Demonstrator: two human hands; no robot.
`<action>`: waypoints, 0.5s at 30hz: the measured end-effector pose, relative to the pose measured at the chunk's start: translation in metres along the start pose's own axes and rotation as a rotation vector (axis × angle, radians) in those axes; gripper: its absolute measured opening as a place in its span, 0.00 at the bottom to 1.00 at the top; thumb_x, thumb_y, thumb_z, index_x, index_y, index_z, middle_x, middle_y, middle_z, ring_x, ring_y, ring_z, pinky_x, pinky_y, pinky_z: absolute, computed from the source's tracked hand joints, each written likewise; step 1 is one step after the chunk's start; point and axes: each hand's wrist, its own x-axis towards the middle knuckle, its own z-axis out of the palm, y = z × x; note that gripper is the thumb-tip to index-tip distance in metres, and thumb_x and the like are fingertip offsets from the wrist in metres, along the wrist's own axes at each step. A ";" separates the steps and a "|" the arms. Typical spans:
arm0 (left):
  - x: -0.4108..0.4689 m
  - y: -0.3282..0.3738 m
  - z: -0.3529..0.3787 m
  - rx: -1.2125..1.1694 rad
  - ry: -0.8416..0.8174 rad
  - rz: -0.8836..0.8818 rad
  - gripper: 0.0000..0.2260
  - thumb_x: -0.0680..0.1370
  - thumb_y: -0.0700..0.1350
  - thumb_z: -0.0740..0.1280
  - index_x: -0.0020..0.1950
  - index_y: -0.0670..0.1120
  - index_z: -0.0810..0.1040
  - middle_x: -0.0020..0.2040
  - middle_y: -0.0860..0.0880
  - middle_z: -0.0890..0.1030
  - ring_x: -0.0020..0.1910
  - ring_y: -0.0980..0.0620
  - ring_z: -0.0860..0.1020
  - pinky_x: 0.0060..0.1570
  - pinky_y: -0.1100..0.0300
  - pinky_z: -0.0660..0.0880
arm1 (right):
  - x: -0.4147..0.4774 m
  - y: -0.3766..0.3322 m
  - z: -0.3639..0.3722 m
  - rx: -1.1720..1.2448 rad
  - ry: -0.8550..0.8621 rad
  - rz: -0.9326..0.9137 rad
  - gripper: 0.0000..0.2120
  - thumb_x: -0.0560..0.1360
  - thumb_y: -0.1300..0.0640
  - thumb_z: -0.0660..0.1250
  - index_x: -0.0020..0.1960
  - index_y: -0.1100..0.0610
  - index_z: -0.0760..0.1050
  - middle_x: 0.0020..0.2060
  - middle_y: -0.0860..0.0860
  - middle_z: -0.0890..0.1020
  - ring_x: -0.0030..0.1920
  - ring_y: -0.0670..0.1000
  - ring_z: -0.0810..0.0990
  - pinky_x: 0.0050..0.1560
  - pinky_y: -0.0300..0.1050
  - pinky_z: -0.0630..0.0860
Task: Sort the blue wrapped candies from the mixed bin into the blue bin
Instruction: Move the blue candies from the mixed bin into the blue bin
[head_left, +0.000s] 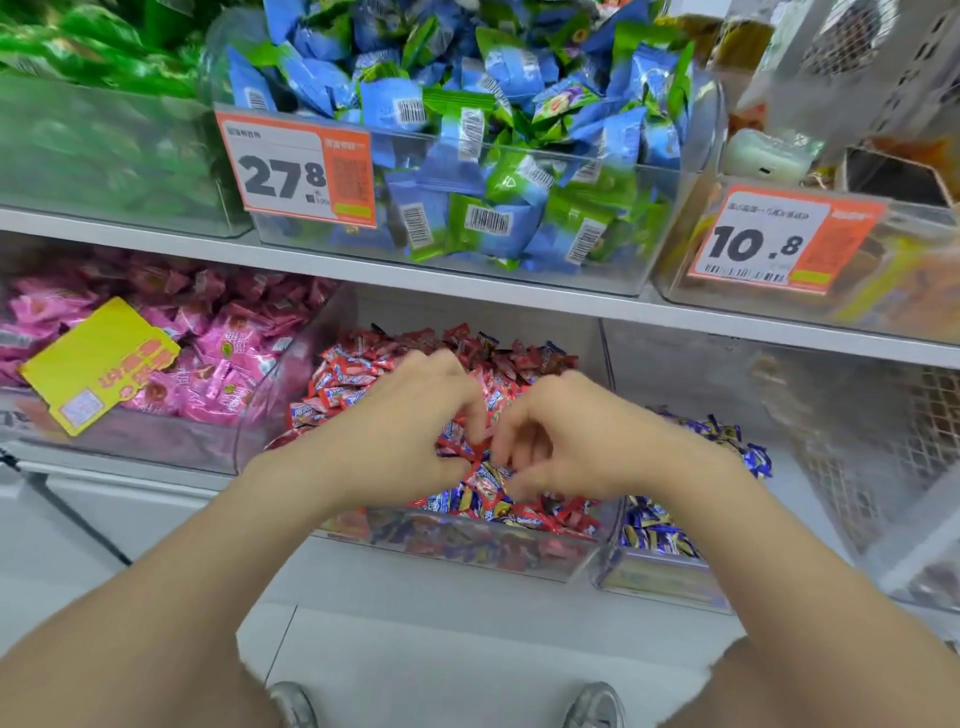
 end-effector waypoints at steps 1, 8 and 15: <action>0.001 0.003 0.000 -0.098 -0.070 0.033 0.10 0.73 0.49 0.77 0.49 0.56 0.79 0.51 0.58 0.77 0.51 0.58 0.76 0.52 0.56 0.75 | -0.003 0.001 0.003 -0.022 -0.072 0.004 0.10 0.69 0.54 0.83 0.48 0.48 0.86 0.34 0.43 0.86 0.36 0.40 0.84 0.43 0.41 0.81; 0.001 -0.004 0.012 -0.125 -0.474 0.022 0.06 0.77 0.50 0.77 0.53 0.53 0.87 0.42 0.61 0.84 0.41 0.66 0.80 0.40 0.71 0.72 | -0.008 0.007 0.008 -0.181 -0.164 0.049 0.16 0.70 0.66 0.72 0.50 0.49 0.89 0.31 0.42 0.84 0.36 0.40 0.82 0.42 0.40 0.81; 0.004 -0.018 0.005 -0.229 -0.430 -0.052 0.08 0.75 0.49 0.79 0.51 0.55 0.85 0.42 0.56 0.85 0.38 0.61 0.81 0.42 0.61 0.79 | -0.015 -0.009 0.006 0.034 -0.123 0.010 0.16 0.72 0.64 0.68 0.53 0.51 0.88 0.39 0.42 0.87 0.38 0.37 0.83 0.43 0.31 0.78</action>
